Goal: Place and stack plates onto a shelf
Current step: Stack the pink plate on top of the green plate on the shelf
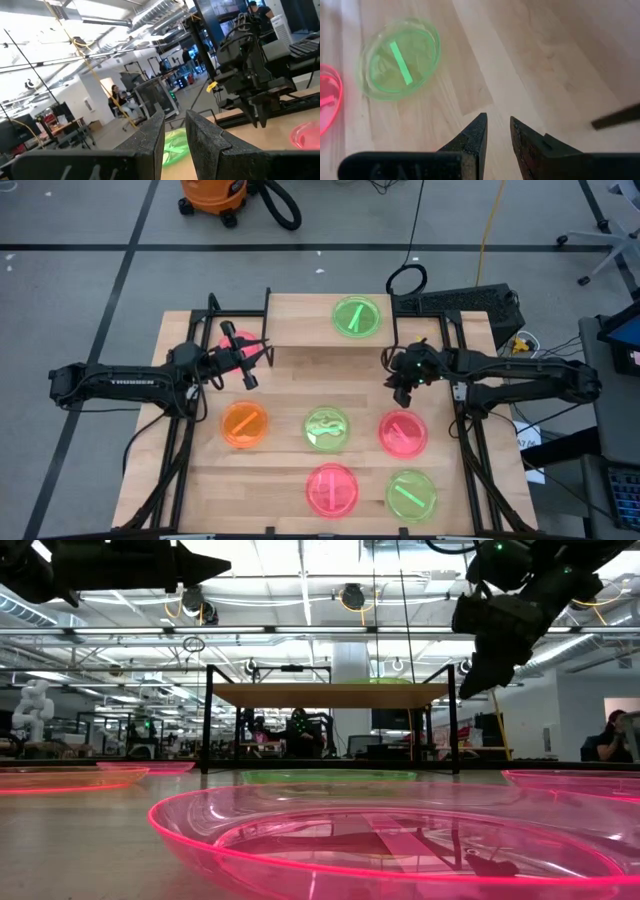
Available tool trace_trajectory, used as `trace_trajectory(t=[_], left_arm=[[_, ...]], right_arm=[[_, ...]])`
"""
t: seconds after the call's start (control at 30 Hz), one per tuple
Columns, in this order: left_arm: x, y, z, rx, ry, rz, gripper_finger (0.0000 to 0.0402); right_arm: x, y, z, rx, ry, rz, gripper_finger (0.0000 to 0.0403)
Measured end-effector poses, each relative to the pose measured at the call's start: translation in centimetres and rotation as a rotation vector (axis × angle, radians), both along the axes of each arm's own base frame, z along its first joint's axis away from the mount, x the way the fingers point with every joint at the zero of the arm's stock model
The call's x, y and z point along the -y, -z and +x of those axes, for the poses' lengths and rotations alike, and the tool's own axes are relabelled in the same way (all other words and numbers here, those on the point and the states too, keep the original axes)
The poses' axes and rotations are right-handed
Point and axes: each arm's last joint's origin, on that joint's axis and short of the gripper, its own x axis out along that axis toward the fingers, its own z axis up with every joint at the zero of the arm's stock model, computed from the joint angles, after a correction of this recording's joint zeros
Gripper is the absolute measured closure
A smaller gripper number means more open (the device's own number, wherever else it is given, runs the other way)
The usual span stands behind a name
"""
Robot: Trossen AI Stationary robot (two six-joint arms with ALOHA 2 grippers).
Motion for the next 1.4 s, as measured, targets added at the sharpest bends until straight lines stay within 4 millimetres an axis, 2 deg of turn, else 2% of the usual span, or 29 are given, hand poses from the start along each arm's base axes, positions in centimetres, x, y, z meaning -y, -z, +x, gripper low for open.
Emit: trace_trajectory(t=[0.33, 0.57, 0.7, 0.87, 1.1, 1.4], left_arm=[[0.0, 0.0, 0.0, 0.002, 0.001, -0.004, 0.0316], [0.0, 0.0, 0.0, 0.001, 0.001, -0.004, 0.0316], [0.0, 0.0, 0.0, 0.001, 0.001, -0.004, 0.0316], [0.0, 0.1, 0.0, -0.003, 0.003, -0.012, 0.0316], [0.0, 0.3, 0.1, -0.023, 0.003, -0.02, 0.0316], [0.0, 0.3, 0.1, -0.023, 0.003, -0.02, 0.0316]], right_arm=[[-0.1, 1.8, -1.5, -0.21, 0.174, 0.135, 0.0332], [-0.4, 2.7, -2.1, -0.34, 0.148, 0.184, 0.0332], [-0.7, 3.7, -2.3, -0.334, 0.099, 0.207, 0.0329], [-0.6, 4.2, -2.0, -0.311, 0.126, 0.226, 0.0305], [-0.9, 6.4, -2.5, -0.27, 0.164, 0.279, 0.0274], [-1.3, 7.8, -3.4, -0.308, 0.141, 0.334, 0.0266]])
